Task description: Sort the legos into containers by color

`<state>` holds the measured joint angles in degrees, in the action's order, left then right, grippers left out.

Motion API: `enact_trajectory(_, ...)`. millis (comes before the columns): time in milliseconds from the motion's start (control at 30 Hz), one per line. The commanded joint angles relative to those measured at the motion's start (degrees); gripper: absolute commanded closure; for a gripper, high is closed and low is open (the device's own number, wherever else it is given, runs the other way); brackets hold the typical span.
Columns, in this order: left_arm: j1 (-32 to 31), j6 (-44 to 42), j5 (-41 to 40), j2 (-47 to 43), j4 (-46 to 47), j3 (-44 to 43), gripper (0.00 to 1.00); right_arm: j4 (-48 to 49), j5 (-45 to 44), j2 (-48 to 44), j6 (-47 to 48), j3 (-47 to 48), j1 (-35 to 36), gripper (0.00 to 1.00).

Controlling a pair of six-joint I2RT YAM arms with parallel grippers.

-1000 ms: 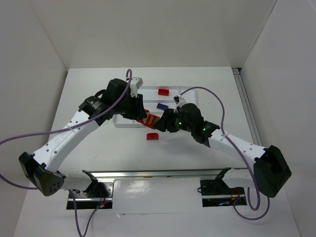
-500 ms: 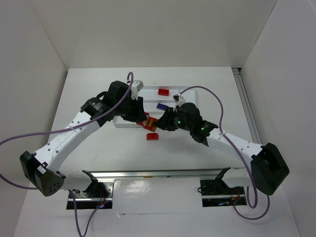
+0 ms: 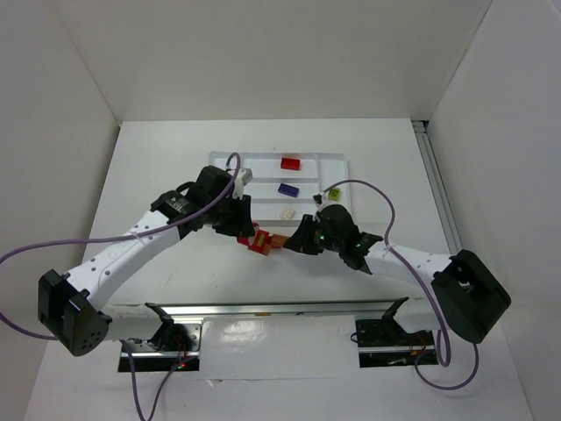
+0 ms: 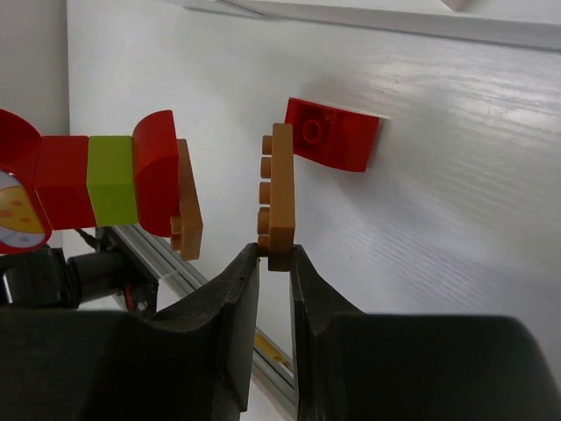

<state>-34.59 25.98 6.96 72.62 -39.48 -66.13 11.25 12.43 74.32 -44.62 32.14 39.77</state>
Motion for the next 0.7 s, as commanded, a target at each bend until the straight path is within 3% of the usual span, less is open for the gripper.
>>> enact_trajectory(0, 0.05, 1.79, 0.86, -2.04, 4.59, 1.17, 1.00, 6.41, -1.09, -1.12, -1.61, -1.37, 0.40, 1.00)
enact_trajectory(200, 0.05, 1.80, -0.37, 0.15, 5.12, -0.05, 1.00, 4.15, -3.28, 0.21, -1.00, -0.68, 0.40, 1.00)
enact_trajectory(433, 0.57, 3.98, -12.39, -1.25, -2.68, -3.82, 1.00, -3.50, -8.99, -2.43, 3.83, 4.94, 0.40, 1.00)
enact_trajectory(667, 8.82, 7.86, -21.20, -9.07, -7.35, -4.54, 1.00, -7.20, -9.18, 8.10, 9.90, 23.54, 0.40, 1.00)
